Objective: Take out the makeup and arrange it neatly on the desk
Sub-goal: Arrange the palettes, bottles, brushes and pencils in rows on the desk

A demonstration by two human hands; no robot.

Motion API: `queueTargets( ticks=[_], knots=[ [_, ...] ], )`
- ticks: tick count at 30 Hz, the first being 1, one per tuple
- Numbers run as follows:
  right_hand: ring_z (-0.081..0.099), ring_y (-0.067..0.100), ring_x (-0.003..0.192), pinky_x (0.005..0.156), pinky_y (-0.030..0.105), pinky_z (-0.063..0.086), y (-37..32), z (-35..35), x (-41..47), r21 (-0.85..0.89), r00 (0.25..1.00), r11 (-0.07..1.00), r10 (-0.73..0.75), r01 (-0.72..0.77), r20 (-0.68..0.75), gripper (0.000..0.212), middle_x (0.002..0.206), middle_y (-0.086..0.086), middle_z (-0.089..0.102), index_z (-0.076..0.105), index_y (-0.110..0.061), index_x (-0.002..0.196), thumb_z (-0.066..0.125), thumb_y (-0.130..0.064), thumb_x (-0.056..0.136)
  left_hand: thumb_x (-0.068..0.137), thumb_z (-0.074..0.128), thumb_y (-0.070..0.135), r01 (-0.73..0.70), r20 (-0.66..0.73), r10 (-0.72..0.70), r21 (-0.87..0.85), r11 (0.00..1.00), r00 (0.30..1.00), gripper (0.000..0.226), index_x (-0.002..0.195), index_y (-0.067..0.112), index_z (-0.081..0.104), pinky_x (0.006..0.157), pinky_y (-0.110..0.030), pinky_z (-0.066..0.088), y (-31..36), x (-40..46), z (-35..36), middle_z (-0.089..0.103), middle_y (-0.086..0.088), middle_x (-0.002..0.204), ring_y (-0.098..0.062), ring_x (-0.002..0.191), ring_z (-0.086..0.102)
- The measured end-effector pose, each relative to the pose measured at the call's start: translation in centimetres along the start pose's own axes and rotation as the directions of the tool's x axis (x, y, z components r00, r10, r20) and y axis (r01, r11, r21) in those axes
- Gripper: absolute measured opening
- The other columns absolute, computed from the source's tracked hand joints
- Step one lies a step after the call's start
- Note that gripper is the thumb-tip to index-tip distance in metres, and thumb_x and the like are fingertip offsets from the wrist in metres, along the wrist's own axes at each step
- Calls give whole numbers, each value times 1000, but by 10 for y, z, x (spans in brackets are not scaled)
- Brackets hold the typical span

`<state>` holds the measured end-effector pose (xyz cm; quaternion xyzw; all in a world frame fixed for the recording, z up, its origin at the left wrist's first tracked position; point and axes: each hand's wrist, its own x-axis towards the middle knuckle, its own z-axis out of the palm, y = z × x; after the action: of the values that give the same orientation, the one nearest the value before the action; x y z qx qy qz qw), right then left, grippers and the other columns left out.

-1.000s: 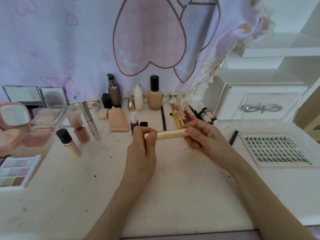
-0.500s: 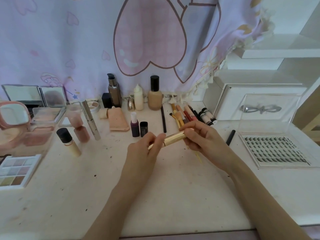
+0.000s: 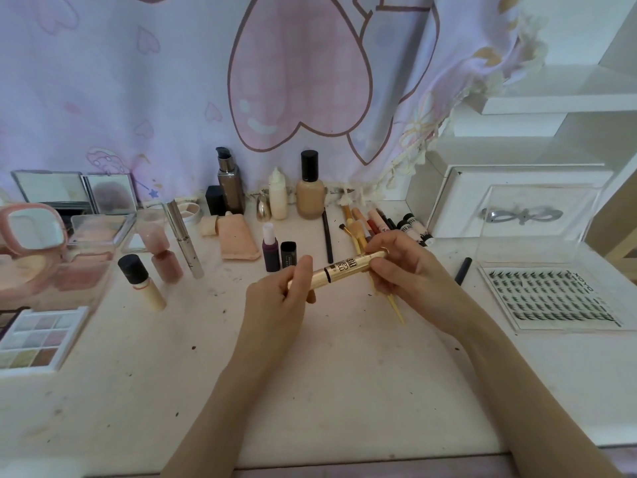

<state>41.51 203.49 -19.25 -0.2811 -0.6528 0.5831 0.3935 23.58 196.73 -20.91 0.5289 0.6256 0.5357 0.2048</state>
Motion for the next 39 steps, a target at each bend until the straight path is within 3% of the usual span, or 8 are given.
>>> queueTargets(
  ticks=[3, 8, 11, 14, 17, 21, 29, 39],
  knots=[
    [43, 14, 52, 48, 20, 35, -1, -1, 0, 53, 997, 996, 68, -66, -39, 4, 66, 4, 58, 55, -6, 91, 53, -9, 89, 84, 51, 44, -91, 35, 91, -4, 996, 995, 11, 78, 36, 54, 51, -7, 39, 3, -2, -2, 53, 15, 56, 3, 54, 50],
    [31, 9, 42, 41, 16, 25, -4, -3, -2, -12, 986, 989, 146, -147, -79, 33, 49, -3, 45, 57, -8, 76, 56, -41, 79, 86, 60, 14, -231, 126, 229, -2, 973, 965, 27, 86, 38, 47, 57, -9, 40, 1, -3, -4, 54, 14, 67, 1, 62, 52],
    [34, 7, 46, 45, 14, 28, -4, 4, -3, -110, 992, 987, 118, -113, 36, 19, 53, -5, 47, 66, -11, 87, 58, -28, 84, 83, 52, 36, -138, 32, 137, 29, 990, 990, 9, 76, 31, 50, 49, -12, 35, 5, -1, -4, 47, 8, 57, -3, 51, 45],
    [50, 5, 63, 58, 16, 42, -6, 7, -2, -225, 999, 973, 44, -46, -13, 18, 73, -5, 60, 67, -22, 95, 62, -7, 85, 83, 51, 43, 20, -119, -29, -82, 996, 993, 39, 66, 8, 49, 48, -23, 34, 4, 0, -6, 44, -2, 52, -10, 47, 37],
    [54, 5, 70, 64, 15, 44, -7, 3, -2, -217, 997, 976, -12, -4, -72, 22, 80, -9, 63, 67, -21, 94, 65, -2, 82, 85, 54, 41, 77, -188, -121, -227, 971, 975, 43, 54, 13, 41, 41, -15, 30, 6, 1, -12, 39, -4, 47, -8, 40, 33],
    [52, 4, 57, 54, 13, 41, -7, -1, -3, -75, 996, 996, 36, -42, -82, 16, 72, 0, 66, 67, -15, 95, 62, -6, 83, 90, 55, 29, 47, -138, -94, -306, 951, 986, 30, 61, 26, 52, 40, -13, 30, 10, 3, -9, 42, 7, 42, -5, 40, 36],
    [54, 3, 65, 61, 13, 44, -9, 2, -5, -183, 990, 978, 114, -98, 79, 19, 76, -5, 68, 68, -29, 100, 64, -21, 83, 89, 54, 20, 1, -117, -60, -450, 893, 991, 14, 100, 14, 61, 54, -14, 45, 11, 5, -12, 63, 0, 74, -4, 57, 55],
    [57, -1, 61, 59, 8, 42, -10, 15, -30, -390, 994, 916, 108, -96, 9, 13, 78, -8, 68, 64, -22, 99, 60, -13, 89, 76, 57, 42, 26, 103, 23, -451, 892, 994, 22, 89, 29, 70, 55, -15, 40, 7, 1, -10, 55, 4, 67, -8, 59, 44]
  ],
)
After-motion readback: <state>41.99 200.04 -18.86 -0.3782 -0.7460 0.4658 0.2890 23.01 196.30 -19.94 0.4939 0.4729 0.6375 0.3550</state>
